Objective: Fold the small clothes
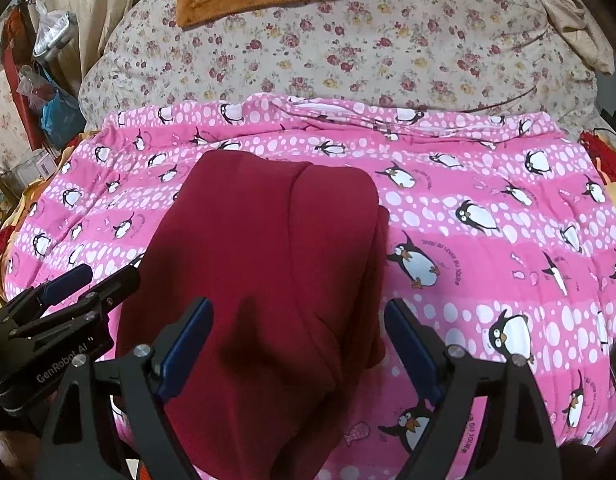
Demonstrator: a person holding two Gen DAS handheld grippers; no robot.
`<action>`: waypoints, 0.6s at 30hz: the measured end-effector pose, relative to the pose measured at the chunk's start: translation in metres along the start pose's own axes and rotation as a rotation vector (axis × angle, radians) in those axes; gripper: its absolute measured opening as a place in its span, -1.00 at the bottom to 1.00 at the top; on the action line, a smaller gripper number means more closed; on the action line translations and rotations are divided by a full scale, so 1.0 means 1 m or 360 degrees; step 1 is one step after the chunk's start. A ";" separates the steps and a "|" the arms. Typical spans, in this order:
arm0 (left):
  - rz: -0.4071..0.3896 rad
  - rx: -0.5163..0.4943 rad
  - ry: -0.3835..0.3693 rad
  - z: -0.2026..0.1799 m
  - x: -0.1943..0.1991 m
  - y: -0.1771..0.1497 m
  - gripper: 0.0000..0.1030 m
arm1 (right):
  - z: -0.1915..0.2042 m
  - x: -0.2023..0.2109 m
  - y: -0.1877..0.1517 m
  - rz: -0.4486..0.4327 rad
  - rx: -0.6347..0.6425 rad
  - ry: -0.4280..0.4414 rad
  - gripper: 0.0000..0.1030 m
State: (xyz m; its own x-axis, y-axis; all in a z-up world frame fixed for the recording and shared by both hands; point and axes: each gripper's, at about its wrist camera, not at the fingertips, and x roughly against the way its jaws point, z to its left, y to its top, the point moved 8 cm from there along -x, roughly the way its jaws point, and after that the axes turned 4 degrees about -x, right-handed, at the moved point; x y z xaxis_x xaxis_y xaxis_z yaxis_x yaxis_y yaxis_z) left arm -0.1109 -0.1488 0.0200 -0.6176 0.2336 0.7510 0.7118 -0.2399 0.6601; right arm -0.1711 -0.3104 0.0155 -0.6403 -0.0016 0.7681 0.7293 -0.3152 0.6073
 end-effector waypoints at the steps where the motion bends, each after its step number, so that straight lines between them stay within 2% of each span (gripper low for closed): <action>1: 0.0002 0.0001 0.0000 0.000 -0.001 0.000 -0.01 | 0.000 0.000 0.000 0.0000 0.0001 -0.0001 0.75; 18: -0.0037 -0.0035 0.0022 0.006 -0.004 0.006 -0.01 | 0.003 -0.008 0.002 0.0027 0.0007 0.0008 0.75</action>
